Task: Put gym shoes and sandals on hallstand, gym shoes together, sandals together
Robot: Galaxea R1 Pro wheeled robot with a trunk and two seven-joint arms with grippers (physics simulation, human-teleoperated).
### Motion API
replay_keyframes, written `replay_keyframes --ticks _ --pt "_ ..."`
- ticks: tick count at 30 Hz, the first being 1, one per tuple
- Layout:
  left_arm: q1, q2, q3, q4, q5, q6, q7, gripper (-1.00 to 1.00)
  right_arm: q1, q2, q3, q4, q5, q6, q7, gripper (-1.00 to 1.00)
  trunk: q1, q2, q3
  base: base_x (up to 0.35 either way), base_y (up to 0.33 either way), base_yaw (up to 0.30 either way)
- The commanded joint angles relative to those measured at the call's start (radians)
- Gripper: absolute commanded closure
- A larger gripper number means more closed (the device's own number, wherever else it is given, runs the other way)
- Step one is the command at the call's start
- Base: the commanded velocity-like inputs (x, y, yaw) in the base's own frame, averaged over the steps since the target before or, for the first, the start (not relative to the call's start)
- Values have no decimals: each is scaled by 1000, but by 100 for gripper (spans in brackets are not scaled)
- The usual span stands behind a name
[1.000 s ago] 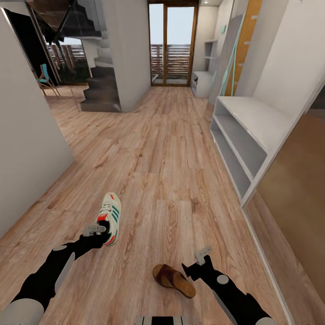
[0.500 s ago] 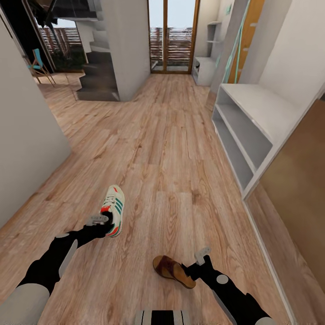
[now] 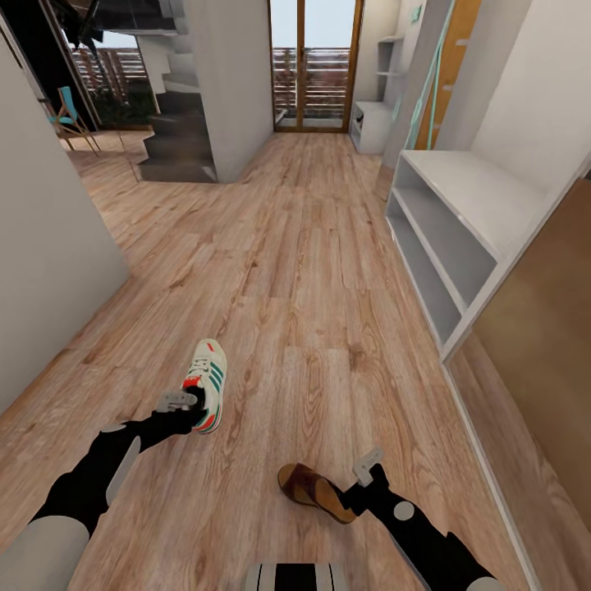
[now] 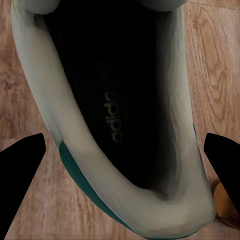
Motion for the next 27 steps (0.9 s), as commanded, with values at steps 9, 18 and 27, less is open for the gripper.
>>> replay_keyframes --ticks 9,18,27 --pt "1 0 2 0 11 9 -3 100 0 -4 -3 1 19 2 2 -100 0 0 -1 0 0 0" --pt "1 -1 2 4 11 11 -3 100 0 -11 -3 3 20 3 4 -100 2 -1 -20 0 0 0" --pt "2 -2 2 2 11 11 -2 100 0 -11 -4 3 19 33 4 -100 3 -2 -44 0 0 0"
